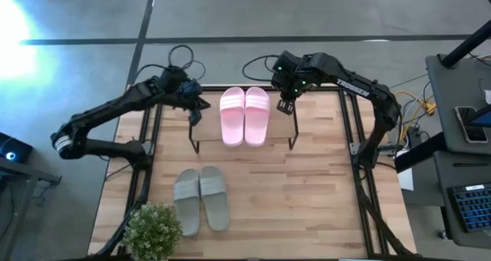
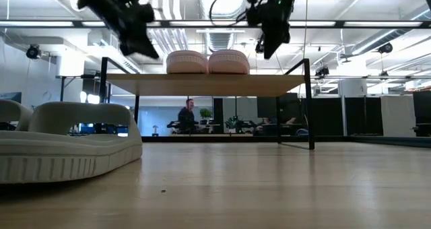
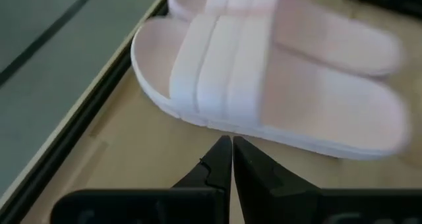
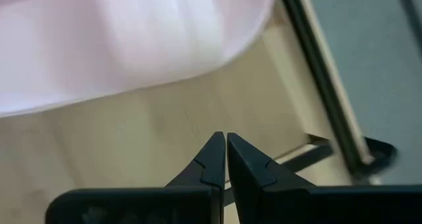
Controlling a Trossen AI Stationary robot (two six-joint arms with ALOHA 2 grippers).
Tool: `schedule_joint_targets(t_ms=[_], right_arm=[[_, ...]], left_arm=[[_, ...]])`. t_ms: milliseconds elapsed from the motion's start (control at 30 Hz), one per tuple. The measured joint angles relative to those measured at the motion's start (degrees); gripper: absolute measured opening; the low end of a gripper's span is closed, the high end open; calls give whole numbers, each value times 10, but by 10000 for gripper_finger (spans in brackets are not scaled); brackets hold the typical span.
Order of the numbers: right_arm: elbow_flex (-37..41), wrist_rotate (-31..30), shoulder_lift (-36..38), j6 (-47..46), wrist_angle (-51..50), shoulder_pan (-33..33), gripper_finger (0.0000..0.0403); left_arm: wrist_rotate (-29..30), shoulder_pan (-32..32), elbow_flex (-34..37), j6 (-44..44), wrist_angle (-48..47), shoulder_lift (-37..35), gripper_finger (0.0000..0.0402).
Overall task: Pick and place slides into the shelf
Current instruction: Prepare the gray slides
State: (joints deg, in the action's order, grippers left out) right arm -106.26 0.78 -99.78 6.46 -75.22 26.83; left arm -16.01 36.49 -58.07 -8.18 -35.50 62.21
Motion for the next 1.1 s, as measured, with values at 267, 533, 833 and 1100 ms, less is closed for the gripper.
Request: schedule_joint_targets(t_ms=[267, 533, 833, 1100], right_arm=[[13, 38, 57, -7, 2, -29, 9], [56, 37, 97, -20, 12, -53, 9], [107, 34, 102, -11, 6, -52, 31], [137, 10, 117, -2, 4, -52, 37]], left_arm=[[-15, -47, -9, 76, -48, -111, 1], [75, -225, -26, 163, -190, -141, 1], [74, -291, -73, 301, 21, -112, 1], [8, -292, -56, 345, 333, -77, 1]])
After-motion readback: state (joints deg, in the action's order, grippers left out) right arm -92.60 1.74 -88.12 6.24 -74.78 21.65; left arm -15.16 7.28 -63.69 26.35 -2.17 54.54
